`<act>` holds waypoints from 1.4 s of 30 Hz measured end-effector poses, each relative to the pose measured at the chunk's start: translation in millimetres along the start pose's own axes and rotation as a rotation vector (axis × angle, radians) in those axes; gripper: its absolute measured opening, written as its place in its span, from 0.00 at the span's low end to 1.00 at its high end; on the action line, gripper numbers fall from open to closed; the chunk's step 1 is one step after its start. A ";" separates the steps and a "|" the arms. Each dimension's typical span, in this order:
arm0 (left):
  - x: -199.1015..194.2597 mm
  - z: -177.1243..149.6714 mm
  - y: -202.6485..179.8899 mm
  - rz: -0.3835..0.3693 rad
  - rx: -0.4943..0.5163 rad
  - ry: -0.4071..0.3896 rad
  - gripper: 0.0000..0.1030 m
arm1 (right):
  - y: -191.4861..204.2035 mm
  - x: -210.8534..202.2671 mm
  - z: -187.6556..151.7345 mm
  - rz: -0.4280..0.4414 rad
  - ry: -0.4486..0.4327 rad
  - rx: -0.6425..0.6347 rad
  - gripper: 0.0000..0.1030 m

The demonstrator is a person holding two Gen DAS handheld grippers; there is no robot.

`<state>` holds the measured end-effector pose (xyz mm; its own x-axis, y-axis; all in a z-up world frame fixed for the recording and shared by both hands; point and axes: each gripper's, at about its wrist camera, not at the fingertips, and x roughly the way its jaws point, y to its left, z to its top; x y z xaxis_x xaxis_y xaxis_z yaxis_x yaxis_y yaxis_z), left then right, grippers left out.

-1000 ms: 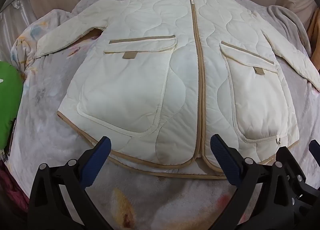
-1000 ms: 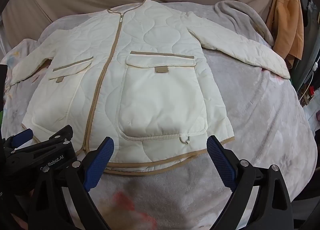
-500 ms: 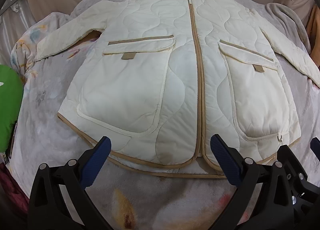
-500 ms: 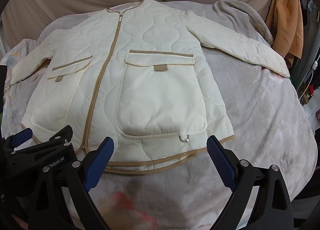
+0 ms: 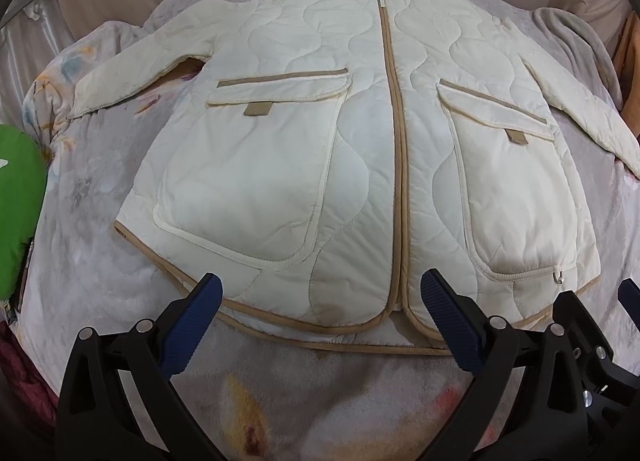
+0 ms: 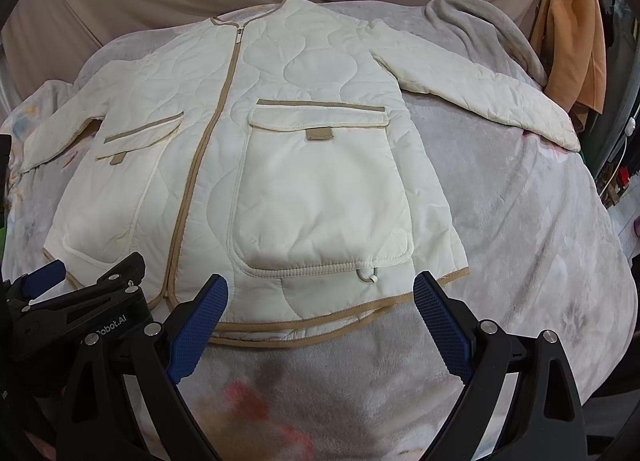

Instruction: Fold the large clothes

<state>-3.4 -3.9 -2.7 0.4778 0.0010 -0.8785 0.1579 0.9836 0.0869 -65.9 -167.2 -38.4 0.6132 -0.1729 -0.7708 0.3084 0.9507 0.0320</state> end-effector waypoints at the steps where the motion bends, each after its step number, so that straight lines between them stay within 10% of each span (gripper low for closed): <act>1: -0.4 -0.5 0.0 0.003 0.001 -0.005 0.95 | -0.3 0.0 0.1 -0.001 -0.001 0.002 0.89; 42: -5.3 -2.9 3.0 0.010 0.020 -0.037 0.94 | 2.0 0.0 -0.9 0.001 -0.008 0.001 0.89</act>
<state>-8.0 -0.4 0.9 0.5113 0.0034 -0.8594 0.1697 0.9799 0.1048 -65.9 -165.1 -39.0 0.6191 -0.1741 -0.7658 0.3086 0.9506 0.0334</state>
